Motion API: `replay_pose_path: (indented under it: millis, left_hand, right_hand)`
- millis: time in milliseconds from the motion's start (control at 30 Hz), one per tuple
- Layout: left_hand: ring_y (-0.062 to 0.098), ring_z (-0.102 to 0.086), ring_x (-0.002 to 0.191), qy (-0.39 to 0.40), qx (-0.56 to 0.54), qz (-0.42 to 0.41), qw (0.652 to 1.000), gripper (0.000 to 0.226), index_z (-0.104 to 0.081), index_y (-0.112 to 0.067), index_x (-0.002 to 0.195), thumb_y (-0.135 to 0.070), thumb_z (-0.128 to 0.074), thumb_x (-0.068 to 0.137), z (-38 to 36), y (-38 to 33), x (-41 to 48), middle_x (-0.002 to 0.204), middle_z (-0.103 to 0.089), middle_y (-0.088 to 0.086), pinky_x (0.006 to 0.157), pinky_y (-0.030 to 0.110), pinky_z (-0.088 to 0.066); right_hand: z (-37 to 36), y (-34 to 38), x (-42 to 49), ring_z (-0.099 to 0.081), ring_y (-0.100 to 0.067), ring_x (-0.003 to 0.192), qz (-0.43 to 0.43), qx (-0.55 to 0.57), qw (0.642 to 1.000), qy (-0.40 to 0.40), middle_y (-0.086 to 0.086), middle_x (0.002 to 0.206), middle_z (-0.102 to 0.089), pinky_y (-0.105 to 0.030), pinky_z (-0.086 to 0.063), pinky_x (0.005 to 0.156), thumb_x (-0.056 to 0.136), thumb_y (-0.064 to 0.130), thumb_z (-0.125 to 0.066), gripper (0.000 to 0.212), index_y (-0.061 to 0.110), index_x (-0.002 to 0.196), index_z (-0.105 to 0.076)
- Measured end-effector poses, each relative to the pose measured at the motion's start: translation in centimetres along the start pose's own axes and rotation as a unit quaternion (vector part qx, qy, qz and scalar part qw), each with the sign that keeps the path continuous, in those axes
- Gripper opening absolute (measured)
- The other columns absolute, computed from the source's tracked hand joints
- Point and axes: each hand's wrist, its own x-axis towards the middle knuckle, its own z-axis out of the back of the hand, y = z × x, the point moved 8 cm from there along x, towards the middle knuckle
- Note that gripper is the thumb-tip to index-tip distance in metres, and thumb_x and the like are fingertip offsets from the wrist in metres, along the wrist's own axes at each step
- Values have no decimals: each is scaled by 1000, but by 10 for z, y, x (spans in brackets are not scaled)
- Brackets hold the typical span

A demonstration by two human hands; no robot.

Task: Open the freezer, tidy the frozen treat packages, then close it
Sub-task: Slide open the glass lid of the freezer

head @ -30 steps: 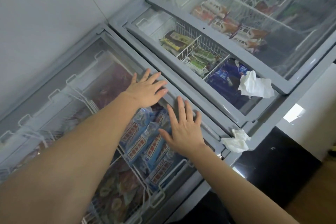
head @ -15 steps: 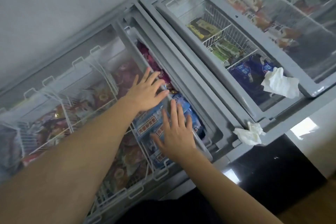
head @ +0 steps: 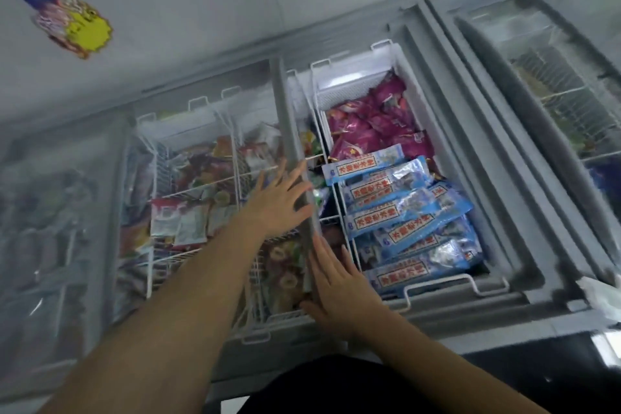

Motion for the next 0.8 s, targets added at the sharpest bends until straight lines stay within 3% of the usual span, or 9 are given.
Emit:
replay_pose_path:
  millis: [167,333,533,700,800]
  left_hand:
    - [20,21,146,-12,-16,25,999,63,-29,-42,139,-73,-13,87,-23,75,-50,153,26,-23,114,57,4]
    - [19,19,146,-30,-20,35,999,65,-34,-37,140,-71,-16,87,-42,149,-100,159,16,-17,116,57,2]
    - [16,24,145,-63,-4,67,996,63,-32,-37,140,-71,-15,89,-62,231,-162,160,15,-13,115,55,11]
    - [18,26,144,-62,7,96,993,64,-27,-35,145,-66,-13,91,-75,282,-204,160,17,-9,115,58,9]
    - [14,26,144,-69,11,109,992,63,-29,-34,146,-64,-16,93,-80,309,-225,160,14,-11,115,57,9]
  right_hand:
    - [-24,75,42,29,-29,143,52,-43,997,26,-14,151,38,-54,10,116,96,59,-19,84,1,153,6]
    - [-48,148,85,33,-33,140,94,-71,992,44,-18,147,43,-56,8,116,97,35,-33,75,1,152,5]
    - [-67,231,134,27,-31,144,128,-89,986,60,-15,151,39,-56,11,115,102,34,-33,69,9,154,4]
    - [-86,291,169,32,-30,142,136,-101,983,63,-13,148,45,-55,14,114,103,37,-31,69,11,154,8]
    - [-95,318,185,29,-32,143,144,-107,981,67,-15,151,41,-59,8,115,103,34,-31,67,10,155,5]
